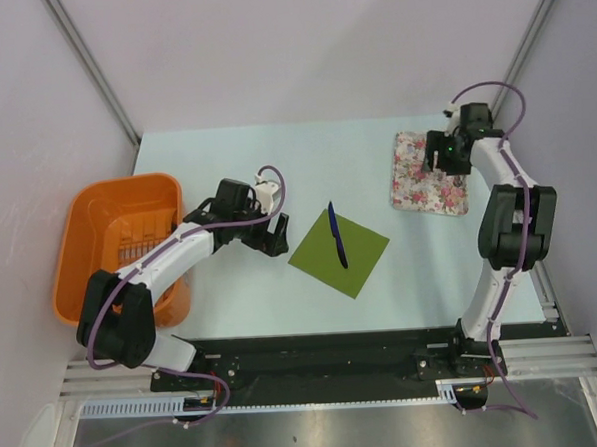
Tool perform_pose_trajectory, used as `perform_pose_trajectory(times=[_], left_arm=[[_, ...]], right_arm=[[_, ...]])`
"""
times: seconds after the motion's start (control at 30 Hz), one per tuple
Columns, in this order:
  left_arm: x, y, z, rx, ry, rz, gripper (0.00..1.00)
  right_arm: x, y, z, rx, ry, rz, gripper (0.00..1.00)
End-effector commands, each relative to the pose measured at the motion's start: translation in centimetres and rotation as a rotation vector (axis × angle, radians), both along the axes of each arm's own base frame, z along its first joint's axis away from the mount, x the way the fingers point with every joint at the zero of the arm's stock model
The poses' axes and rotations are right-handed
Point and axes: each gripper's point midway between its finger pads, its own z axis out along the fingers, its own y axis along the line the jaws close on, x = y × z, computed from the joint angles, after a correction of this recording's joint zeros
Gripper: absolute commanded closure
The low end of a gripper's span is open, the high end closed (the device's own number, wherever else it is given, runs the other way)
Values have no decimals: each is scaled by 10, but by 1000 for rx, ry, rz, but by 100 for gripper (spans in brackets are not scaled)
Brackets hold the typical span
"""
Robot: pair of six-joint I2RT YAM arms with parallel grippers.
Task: Place the utensils on the paper napkin and roll it up
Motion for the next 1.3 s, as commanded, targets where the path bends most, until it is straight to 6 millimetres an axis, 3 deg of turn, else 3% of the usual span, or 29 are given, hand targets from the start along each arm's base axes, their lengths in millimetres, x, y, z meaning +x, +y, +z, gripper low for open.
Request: perform_pose_trajectory(times=[0.0,0.1,0.13,0.17,0.2,0.33,0.67,0.97,1.1,1.27], left_arm=[[19,-7,26,-32,-96,-3,7],[20,-7,23,-18,-76,-6,6],[20,-7,22,-16,-70,-8,5],[19,-6,22,-11,-68,-12,5],[19,-6,21,-10,-67,-12,5],[21,-6,19,-4,-71,-12,5],[25,-4,14,12,-67,-4,5],[25,-5,14,12,-70,-18,5],[25,-5,12,14,-68,-17,5],[27,-5,14,18,-76,-17,5]], right_arm=[[39,-54,4,-36,-72,-8,25],[58,-76,-3,17,-95,-56,32],[67,-88,3,22,-121,-78,34],[71,-92,2,25,-129,-81,41],[74,-93,-7,33,-119,-79,44],[92,-102,-11,2,-160,-91,54],[115,-112,-47,-79,-156,-120,59],[122,-123,-66,-127,-151,-155,57],[125,-125,-65,-131,-157,-161,57],[126,-126,-71,-124,-118,-147,61]])
